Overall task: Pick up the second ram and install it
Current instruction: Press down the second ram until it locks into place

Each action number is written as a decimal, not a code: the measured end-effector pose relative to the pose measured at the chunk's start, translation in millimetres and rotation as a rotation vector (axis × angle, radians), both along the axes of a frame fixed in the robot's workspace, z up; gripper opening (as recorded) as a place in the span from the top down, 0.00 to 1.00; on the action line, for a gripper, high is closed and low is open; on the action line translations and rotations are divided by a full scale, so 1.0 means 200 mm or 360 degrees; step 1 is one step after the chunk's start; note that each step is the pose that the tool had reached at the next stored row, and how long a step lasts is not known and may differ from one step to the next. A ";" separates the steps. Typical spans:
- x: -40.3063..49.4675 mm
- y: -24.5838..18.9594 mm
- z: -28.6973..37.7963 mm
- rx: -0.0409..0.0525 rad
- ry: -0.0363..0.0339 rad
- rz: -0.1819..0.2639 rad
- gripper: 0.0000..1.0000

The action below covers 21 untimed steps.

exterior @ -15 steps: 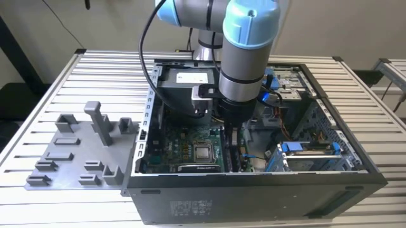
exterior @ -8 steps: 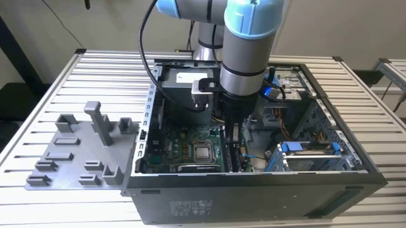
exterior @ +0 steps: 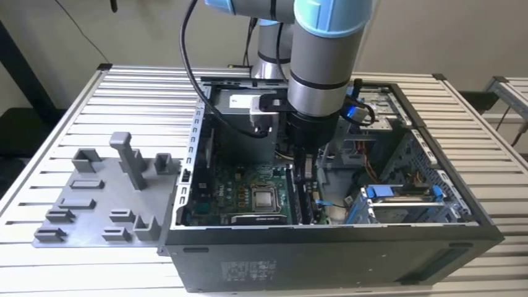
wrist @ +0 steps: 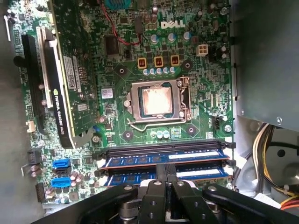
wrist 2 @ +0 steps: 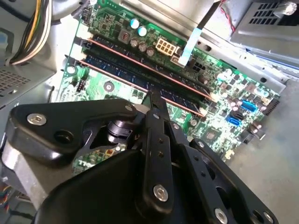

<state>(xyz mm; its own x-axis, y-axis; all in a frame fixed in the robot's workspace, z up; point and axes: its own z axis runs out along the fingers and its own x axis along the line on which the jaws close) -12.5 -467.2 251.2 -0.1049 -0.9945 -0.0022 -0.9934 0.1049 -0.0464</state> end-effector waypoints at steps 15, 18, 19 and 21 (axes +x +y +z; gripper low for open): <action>0.000 0.000 0.084 0.0000 0.0000 0.0000 0.89; 0.000 0.000 0.086 0.0000 0.0000 0.0000 0.89; 0.000 0.000 0.086 0.0000 0.0000 0.0000 0.89; 0.000 0.000 0.087 0.0000 0.0000 0.0000 0.89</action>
